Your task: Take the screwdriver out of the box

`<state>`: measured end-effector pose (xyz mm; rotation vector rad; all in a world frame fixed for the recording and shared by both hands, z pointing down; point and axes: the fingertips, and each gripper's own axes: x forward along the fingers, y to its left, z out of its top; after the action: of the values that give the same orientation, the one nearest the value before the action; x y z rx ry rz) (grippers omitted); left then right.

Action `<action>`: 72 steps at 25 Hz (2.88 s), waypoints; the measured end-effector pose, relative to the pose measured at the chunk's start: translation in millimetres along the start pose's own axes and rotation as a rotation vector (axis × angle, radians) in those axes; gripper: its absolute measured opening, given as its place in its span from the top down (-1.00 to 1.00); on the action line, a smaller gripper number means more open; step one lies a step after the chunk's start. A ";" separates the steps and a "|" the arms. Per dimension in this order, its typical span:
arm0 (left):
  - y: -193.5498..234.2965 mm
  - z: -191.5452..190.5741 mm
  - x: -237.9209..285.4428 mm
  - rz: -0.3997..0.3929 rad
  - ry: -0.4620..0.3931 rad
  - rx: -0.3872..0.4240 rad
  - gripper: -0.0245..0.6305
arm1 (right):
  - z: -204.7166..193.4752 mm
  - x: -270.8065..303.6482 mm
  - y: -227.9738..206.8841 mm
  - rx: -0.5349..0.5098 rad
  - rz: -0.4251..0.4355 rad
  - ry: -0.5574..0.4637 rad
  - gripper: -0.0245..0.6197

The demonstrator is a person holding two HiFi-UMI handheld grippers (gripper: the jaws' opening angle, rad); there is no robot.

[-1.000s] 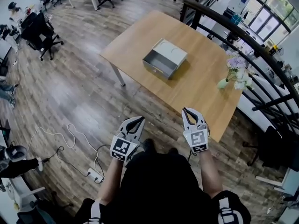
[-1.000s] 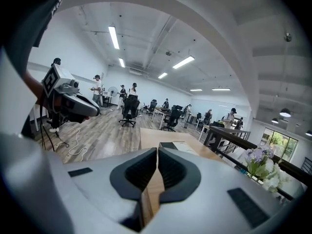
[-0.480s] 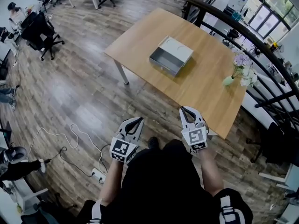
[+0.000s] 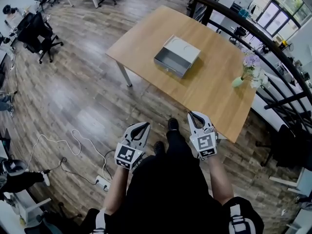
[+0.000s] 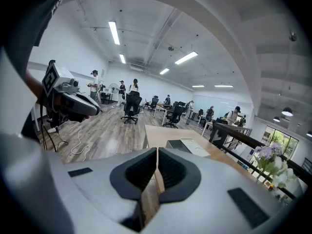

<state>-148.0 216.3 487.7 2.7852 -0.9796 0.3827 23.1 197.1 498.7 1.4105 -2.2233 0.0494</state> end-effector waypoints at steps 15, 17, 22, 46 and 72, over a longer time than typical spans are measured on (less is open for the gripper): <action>50.7 16.2 23.8 0.035 0.006 -0.002 0.85 | 25.2 66.5 -14.5 -0.018 0.062 -0.006 0.84; 59.0 12.7 25.3 0.044 0.019 -0.013 0.85 | 31.4 77.0 -14.7 -0.018 0.076 -0.013 0.84; 76.8 11.0 39.1 0.064 0.034 -0.028 0.85 | 35.5 101.7 -23.9 -0.007 0.102 -0.013 0.84; 156.6 75.1 167.9 0.087 0.066 0.010 0.85 | 38.0 216.8 -148.7 0.057 0.121 0.017 0.84; 184.4 90.1 240.5 0.166 0.164 0.044 0.85 | -18.2 310.8 -183.9 0.058 0.342 0.124 0.84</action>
<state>-67.0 -89.3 484.9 2.6660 -1.1778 0.6518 83.2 -143.0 605.6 1.0106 -2.3476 0.3112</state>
